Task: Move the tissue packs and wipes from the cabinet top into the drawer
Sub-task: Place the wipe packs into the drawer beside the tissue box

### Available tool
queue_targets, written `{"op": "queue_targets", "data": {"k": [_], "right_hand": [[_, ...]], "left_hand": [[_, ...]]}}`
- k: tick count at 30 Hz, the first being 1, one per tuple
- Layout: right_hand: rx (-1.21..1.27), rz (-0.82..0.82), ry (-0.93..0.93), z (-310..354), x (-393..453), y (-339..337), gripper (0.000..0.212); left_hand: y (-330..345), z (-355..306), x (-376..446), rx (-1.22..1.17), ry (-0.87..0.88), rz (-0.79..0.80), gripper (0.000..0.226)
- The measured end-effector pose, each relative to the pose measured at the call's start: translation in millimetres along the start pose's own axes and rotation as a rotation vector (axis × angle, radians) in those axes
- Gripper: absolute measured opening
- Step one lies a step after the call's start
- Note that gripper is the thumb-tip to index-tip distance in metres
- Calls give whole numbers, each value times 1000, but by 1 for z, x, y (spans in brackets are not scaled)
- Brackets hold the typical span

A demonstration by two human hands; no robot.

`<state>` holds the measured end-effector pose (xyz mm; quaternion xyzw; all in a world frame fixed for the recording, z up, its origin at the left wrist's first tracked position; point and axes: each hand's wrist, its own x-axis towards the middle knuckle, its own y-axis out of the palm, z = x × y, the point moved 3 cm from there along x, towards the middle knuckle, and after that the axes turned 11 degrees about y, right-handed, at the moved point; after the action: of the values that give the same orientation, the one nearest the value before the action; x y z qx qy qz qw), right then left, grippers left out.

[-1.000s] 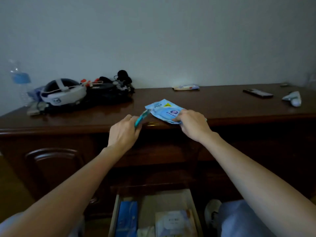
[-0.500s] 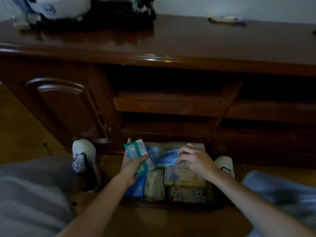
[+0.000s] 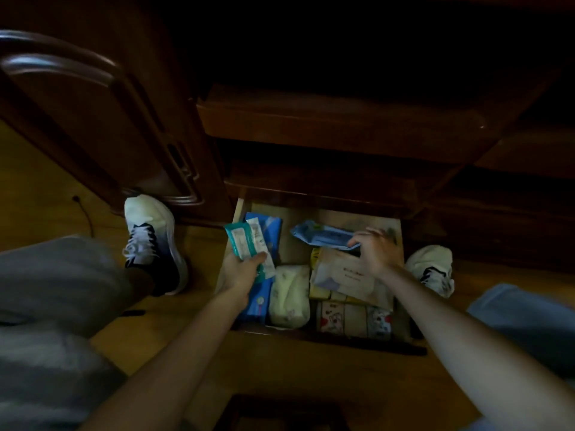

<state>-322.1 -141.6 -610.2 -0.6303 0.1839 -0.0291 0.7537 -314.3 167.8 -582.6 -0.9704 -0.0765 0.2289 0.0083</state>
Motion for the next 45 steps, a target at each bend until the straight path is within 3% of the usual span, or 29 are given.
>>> {"op": "queue_targets", "data": {"k": [3, 7, 11, 14, 19, 22, 28, 31, 34, 39, 42, 45], "right_hand": [[-93, 95, 152, -3, 16, 11, 47], [-68, 263, 265, 2, 29, 23, 30], [128, 261, 95, 26, 45, 30, 33], [74, 465, 21, 52, 55, 37, 42], [136, 643, 308, 35, 60, 51, 55], [18, 579, 380, 34, 63, 43, 66], [-220, 587, 303, 45, 61, 38, 73], [-341, 394, 223, 47, 68, 30, 58], [-186, 252, 245, 41, 73, 29, 51], [23, 536, 288, 30, 66, 39, 54], [-117, 487, 220, 19, 66, 28, 55], [4, 429, 188, 6, 55, 20, 63]], "left_hand": [[-10, 13, 1, 152, 96, 26, 36], [-12, 17, 0, 238, 151, 76, 16], [-5, 11, -4, 268, 219, 132, 19], [-1, 8, -6, 224, 208, 182, 19], [-2, 14, -5, 214, 163, 193, 32], [-2, 14, -3, 177, 151, 195, 34], [-2, 16, 1, 187, 133, 187, 35], [-2, 19, 0, 189, 138, 220, 32], [-2, 22, 0, 192, 119, 215, 36], [3, 25, 3, 168, 137, 216, 33], [11, 27, 9, 194, 161, 236, 26], [22, 32, 10, 268, 182, 280, 35]]}}
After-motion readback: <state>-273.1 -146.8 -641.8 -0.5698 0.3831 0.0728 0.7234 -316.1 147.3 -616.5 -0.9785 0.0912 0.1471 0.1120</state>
